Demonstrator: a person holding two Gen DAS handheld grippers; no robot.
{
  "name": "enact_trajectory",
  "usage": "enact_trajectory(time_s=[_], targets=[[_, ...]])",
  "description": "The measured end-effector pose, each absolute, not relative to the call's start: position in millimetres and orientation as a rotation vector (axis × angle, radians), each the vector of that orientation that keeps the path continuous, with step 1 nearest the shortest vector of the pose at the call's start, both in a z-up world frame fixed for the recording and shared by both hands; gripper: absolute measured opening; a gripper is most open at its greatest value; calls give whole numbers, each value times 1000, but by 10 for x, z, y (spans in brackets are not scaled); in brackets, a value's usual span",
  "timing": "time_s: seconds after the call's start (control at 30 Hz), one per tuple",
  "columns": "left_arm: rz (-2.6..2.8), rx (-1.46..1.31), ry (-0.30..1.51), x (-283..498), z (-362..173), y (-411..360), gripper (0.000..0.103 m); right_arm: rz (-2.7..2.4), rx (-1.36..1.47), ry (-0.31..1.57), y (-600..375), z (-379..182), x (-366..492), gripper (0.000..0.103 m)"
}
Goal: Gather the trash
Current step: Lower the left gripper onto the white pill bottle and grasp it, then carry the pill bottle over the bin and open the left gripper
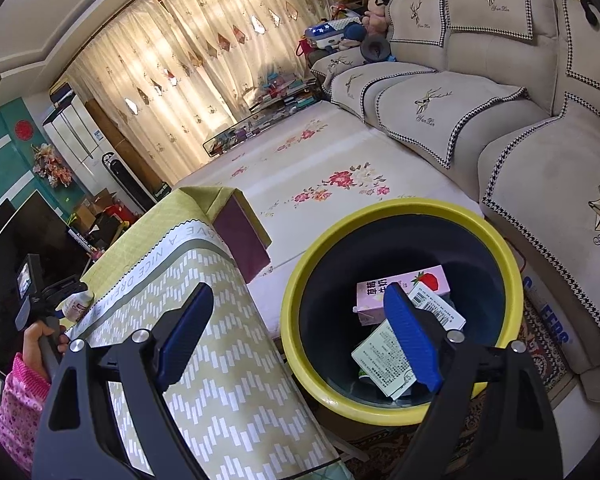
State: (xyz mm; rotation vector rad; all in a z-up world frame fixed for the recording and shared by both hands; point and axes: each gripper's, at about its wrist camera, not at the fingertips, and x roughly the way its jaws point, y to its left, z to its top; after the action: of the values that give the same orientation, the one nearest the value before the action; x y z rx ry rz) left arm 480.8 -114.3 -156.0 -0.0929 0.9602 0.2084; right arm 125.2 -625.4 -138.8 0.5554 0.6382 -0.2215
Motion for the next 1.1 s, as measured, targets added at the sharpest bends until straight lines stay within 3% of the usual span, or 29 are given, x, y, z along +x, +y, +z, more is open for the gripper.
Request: enact_trajectory(time_s=[0.4, 0.47, 0.6, 0.87, 1.1], targets=[[261, -87, 955, 5042, -1689, -1062, 97, -217, 568, 629, -6271, -1381, 1225, 82], [255, -84, 961, 5078, -1721, -1062, 86, -219, 568, 627, -6281, -1375, 1208, 82], [227, -81, 962, 5068, -1738, -1060, 86, -219, 572, 621, -6299, -1371, 1177, 82], [106, -50, 909, 4579, -1433, -1249, 86, -216, 568, 588, -6330, -1284, 1021, 82], [-102, 17, 856, 3838, -1057, -1907, 86, -237, 554, 557, -6433, -1168, 764, 82]])
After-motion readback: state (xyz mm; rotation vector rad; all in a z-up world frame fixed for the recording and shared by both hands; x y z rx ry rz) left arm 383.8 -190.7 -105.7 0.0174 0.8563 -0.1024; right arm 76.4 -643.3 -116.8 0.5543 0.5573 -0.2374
